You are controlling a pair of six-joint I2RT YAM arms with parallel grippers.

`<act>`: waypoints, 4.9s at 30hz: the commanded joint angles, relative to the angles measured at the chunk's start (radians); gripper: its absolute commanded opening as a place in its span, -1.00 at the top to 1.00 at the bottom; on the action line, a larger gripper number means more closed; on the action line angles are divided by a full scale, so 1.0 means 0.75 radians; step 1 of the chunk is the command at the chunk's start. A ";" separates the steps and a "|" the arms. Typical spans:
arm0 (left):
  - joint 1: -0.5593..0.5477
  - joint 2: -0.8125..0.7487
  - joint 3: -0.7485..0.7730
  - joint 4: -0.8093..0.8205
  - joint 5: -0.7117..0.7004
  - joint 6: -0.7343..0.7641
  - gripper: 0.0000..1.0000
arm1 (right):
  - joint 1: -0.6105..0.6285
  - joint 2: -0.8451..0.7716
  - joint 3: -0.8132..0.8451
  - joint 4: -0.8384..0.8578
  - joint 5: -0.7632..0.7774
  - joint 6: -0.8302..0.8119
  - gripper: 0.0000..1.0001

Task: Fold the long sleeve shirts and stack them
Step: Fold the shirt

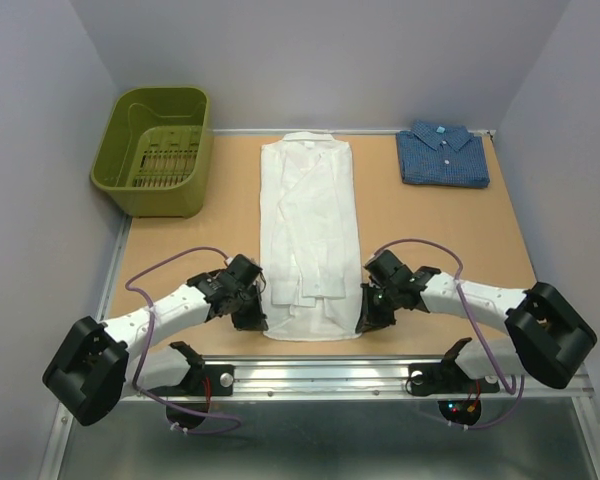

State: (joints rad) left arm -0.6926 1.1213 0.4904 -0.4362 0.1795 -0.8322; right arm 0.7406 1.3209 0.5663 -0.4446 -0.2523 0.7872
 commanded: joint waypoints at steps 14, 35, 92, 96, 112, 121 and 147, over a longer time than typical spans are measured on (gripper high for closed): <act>-0.005 -0.249 0.039 -0.202 0.203 -0.003 1.00 | 0.007 -0.233 -0.007 -0.274 0.009 -0.105 0.99; 0.346 0.106 0.477 0.363 -0.100 -0.017 1.00 | -0.200 0.247 0.854 -0.228 0.498 -0.389 0.99; 0.582 0.583 1.106 0.465 -0.400 0.365 -0.97 | -0.100 0.759 1.407 0.141 0.302 -1.158 -0.54; 0.608 0.393 0.970 0.416 -0.576 0.426 -0.97 | -0.008 0.830 1.431 0.163 0.312 -1.209 -0.54; 0.651 -0.029 0.610 0.508 -0.812 0.525 -0.97 | 0.094 1.204 1.675 0.225 0.827 -1.381 -0.75; 0.678 -0.016 0.600 0.520 -0.738 0.518 -0.97 | 0.092 1.215 1.740 0.251 0.862 -1.383 -0.74; 0.692 0.010 0.592 0.524 -0.695 0.500 -0.97 | 0.105 1.348 1.887 0.355 0.923 -0.909 -0.43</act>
State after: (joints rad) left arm -0.1806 1.1378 0.9413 -0.0879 -0.3325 -0.4564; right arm 0.8074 2.3001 1.9125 -0.2520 0.3229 0.0101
